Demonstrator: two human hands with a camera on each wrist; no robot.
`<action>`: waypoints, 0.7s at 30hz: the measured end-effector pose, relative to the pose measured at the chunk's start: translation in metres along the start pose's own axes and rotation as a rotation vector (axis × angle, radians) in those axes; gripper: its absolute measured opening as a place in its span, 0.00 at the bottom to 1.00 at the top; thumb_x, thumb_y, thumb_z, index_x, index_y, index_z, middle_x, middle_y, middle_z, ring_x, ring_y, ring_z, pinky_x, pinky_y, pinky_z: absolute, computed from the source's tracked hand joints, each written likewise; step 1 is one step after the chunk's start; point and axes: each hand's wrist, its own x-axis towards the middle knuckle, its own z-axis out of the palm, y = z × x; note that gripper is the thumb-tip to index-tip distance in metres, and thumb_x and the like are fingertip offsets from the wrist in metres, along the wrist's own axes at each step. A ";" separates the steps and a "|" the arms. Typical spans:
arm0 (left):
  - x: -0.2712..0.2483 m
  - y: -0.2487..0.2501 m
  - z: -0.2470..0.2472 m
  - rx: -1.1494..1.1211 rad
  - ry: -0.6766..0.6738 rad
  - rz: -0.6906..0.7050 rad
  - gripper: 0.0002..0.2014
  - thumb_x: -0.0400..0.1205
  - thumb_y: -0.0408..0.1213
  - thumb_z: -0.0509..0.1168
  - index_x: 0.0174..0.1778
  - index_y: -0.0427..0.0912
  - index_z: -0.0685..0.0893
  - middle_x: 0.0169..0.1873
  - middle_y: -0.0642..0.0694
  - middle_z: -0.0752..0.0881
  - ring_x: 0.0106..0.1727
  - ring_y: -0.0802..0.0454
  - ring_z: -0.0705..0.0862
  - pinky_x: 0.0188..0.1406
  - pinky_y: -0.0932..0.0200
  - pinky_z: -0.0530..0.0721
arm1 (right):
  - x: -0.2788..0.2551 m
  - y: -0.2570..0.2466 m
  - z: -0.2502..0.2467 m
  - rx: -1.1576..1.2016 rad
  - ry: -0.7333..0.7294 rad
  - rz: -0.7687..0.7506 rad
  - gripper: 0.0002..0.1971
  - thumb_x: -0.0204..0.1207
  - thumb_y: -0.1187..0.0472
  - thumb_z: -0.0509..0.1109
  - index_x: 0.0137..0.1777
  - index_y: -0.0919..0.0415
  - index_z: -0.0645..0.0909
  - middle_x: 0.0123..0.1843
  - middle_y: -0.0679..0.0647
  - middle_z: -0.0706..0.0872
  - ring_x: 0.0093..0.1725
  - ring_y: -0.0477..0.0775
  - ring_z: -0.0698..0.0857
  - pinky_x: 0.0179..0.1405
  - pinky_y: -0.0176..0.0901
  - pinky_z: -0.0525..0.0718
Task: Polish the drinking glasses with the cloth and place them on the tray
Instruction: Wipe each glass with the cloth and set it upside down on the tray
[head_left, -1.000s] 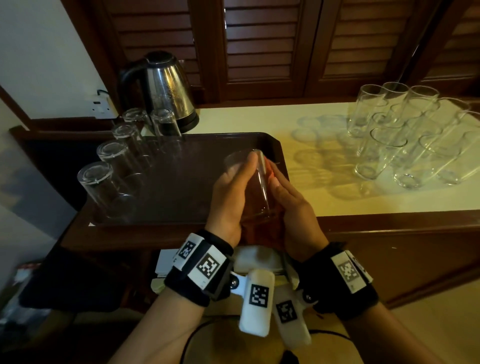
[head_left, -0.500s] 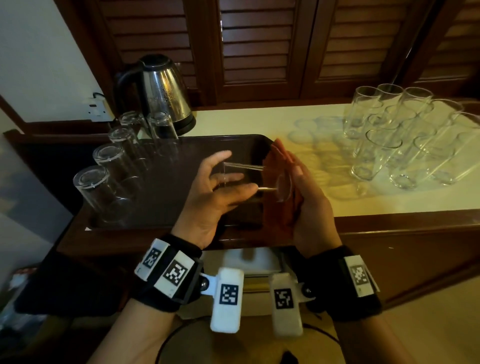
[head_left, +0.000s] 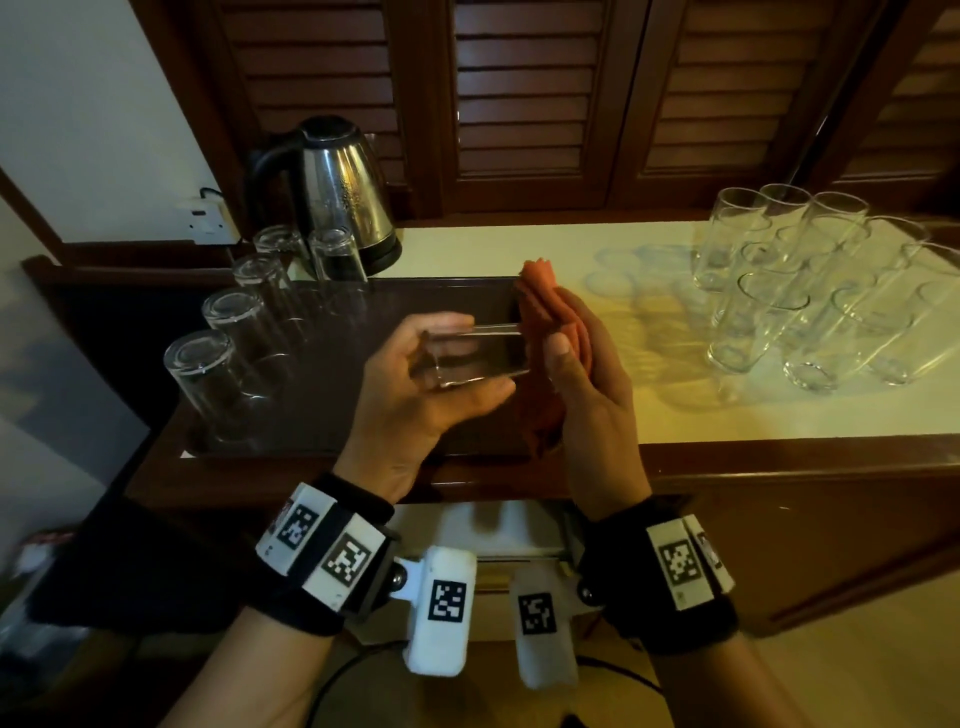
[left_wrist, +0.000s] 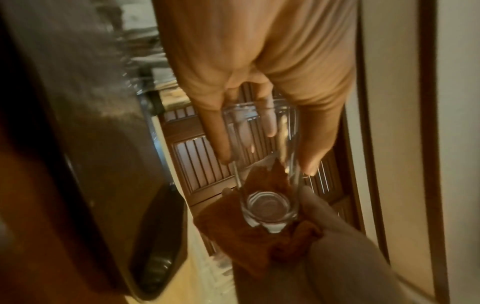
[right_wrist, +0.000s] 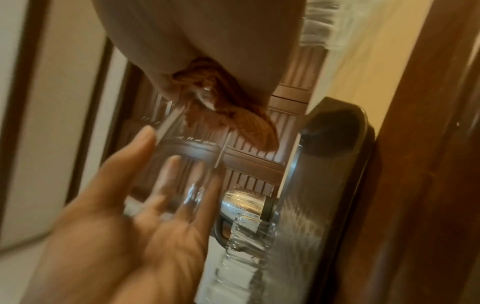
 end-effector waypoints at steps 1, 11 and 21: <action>-0.001 0.002 0.000 0.049 -0.020 0.040 0.31 0.61 0.37 0.85 0.60 0.49 0.83 0.56 0.43 0.90 0.56 0.46 0.91 0.51 0.56 0.89 | 0.002 -0.001 0.000 0.025 0.008 0.045 0.18 0.90 0.62 0.58 0.78 0.62 0.75 0.65 0.55 0.88 0.62 0.55 0.88 0.58 0.53 0.88; 0.004 0.003 0.009 0.096 -0.010 0.080 0.33 0.59 0.36 0.87 0.58 0.48 0.84 0.51 0.45 0.91 0.52 0.49 0.92 0.49 0.56 0.90 | 0.010 -0.005 -0.008 -0.050 0.047 0.054 0.17 0.88 0.63 0.61 0.73 0.66 0.79 0.48 0.44 0.92 0.50 0.43 0.90 0.49 0.38 0.86; 0.009 -0.004 0.005 0.212 0.015 0.092 0.45 0.56 0.46 0.85 0.70 0.63 0.73 0.59 0.44 0.86 0.60 0.48 0.88 0.57 0.50 0.89 | 0.015 0.003 -0.009 -0.083 0.130 0.240 0.11 0.89 0.60 0.64 0.53 0.60 0.87 0.50 0.78 0.86 0.47 0.68 0.85 0.53 0.62 0.83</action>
